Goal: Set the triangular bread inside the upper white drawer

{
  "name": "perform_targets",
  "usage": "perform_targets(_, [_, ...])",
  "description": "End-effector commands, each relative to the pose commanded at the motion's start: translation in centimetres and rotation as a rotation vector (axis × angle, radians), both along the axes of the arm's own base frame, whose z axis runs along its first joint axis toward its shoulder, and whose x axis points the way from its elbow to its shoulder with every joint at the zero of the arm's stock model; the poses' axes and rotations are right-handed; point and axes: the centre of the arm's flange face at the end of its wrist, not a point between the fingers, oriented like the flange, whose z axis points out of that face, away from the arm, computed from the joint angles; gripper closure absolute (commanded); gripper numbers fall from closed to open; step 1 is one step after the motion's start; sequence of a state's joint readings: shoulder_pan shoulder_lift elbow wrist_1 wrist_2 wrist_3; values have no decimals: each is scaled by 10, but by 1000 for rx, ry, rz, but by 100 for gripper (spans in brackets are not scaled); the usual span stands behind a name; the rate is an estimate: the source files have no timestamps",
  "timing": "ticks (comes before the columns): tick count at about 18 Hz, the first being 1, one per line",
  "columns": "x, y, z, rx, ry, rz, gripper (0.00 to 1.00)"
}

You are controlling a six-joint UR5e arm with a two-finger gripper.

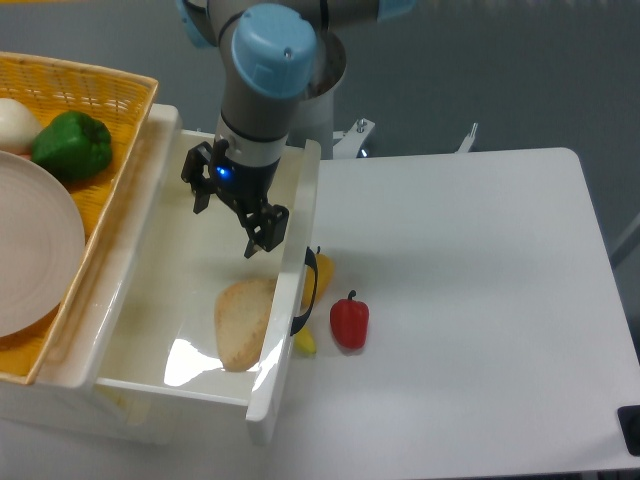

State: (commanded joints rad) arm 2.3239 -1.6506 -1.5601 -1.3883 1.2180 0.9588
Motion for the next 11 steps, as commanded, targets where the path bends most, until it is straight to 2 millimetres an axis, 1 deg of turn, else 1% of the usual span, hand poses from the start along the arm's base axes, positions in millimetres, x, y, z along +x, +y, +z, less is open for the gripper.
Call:
perform_targets(2, [-11,-3,12,26,3,25,0])
perform_targets(5, [-40,-12,32,79,-9,112,0])
perform_targets(6, [-50,-16,34,93,4,135,0])
perform_targets(8, [-64,-14,32,116,34,152,0])
perform_targets(11, [-102,-38,37,143,60,227,0])
